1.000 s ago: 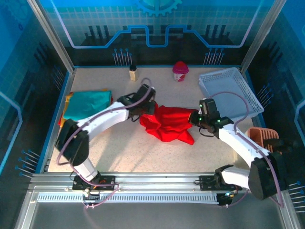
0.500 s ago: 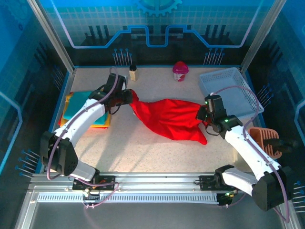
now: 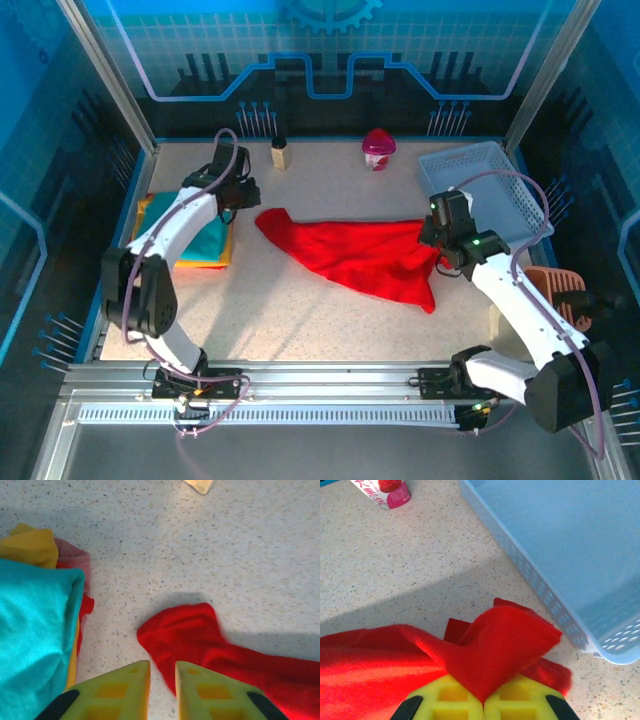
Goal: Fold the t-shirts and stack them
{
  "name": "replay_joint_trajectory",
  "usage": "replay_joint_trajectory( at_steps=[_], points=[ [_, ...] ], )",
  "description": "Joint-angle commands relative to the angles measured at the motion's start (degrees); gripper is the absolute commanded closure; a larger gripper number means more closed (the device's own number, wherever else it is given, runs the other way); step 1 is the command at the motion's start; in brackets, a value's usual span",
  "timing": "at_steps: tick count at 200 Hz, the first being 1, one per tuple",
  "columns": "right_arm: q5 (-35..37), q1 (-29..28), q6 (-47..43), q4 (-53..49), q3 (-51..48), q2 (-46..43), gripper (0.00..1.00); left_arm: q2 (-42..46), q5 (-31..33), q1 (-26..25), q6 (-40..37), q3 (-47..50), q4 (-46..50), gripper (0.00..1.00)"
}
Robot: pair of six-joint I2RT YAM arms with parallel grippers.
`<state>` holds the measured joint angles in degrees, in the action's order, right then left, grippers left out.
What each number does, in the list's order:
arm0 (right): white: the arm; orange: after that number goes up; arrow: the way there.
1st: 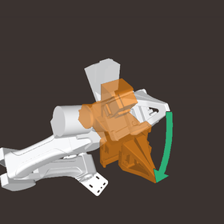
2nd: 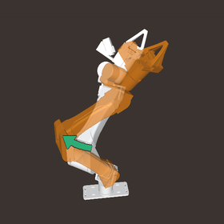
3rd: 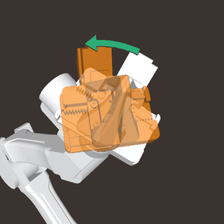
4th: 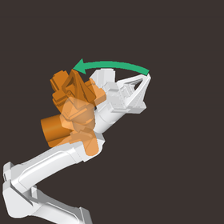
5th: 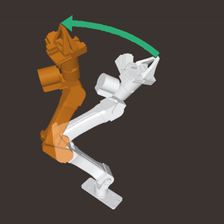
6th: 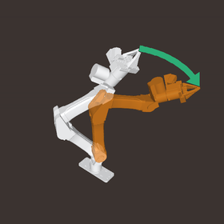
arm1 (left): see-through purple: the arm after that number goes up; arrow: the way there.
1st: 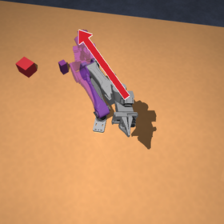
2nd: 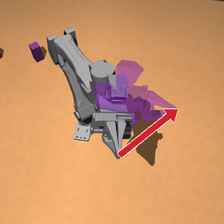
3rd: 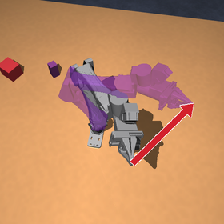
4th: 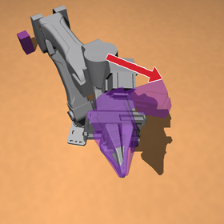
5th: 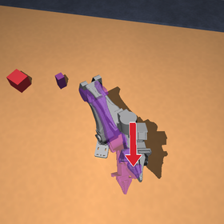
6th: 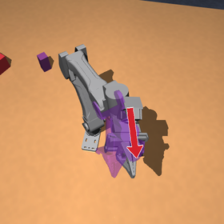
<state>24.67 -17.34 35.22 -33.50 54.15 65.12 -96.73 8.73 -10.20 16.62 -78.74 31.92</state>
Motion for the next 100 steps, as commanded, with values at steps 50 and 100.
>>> replay_joint_trajectory(
  at_steps=[50,100],
  points=[
    [-5.8,1.1,-4.3,-0.9,3.5,5.3,0.06,1.1,-6.2,-5.0,3.5,0.0,1.1,0.43],
    [-9.4,0.4,-3.9,4.1,1.2,5.7,0.00,8.7,-10.6,-17.8,10.7,13.5,-3.7,0.28]
  ],
)
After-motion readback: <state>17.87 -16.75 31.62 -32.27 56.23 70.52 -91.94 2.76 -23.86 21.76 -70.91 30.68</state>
